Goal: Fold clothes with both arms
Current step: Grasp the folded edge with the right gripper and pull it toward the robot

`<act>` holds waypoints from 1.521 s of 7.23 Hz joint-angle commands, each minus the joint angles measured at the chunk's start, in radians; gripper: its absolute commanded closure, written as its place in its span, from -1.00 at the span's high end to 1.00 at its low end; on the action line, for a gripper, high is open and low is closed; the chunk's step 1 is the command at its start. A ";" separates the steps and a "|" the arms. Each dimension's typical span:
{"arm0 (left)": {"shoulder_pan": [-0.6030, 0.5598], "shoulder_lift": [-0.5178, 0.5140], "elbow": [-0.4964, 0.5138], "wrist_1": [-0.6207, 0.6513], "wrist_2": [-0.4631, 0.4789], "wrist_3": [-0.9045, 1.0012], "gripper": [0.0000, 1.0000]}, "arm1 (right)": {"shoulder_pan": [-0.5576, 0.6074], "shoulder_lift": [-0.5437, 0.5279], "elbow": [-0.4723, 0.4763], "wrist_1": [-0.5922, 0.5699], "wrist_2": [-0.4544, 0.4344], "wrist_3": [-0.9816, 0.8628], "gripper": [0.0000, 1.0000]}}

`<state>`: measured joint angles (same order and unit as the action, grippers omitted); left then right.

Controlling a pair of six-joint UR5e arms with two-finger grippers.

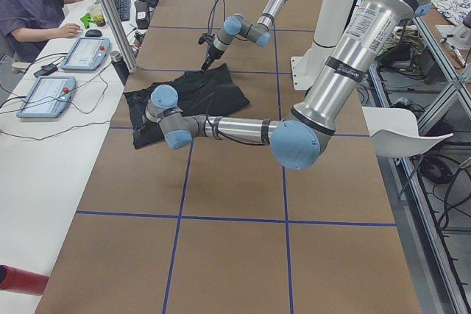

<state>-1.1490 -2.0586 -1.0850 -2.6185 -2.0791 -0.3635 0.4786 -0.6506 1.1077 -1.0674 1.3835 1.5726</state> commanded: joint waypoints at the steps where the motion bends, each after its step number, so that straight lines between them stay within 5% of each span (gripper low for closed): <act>1: 0.000 0.000 0.002 0.000 0.001 0.000 1.00 | -0.003 0.005 0.001 0.001 -0.004 0.003 -0.25; 2: 0.000 0.002 0.002 0.000 0.001 0.000 1.00 | -0.003 0.011 0.000 0.000 -0.004 0.003 -0.98; 8: 0.000 0.000 0.004 0.000 0.002 0.000 1.00 | -0.026 -0.021 0.102 -0.009 0.011 -0.009 -1.00; 11: 0.002 -0.002 0.000 0.000 0.002 -0.011 1.00 | -0.092 -0.286 0.488 -0.135 -0.015 -0.006 -1.00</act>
<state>-1.1476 -2.0591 -1.0822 -2.6185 -2.0771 -0.3673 0.4291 -0.8146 1.4260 -1.1555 1.3859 1.5646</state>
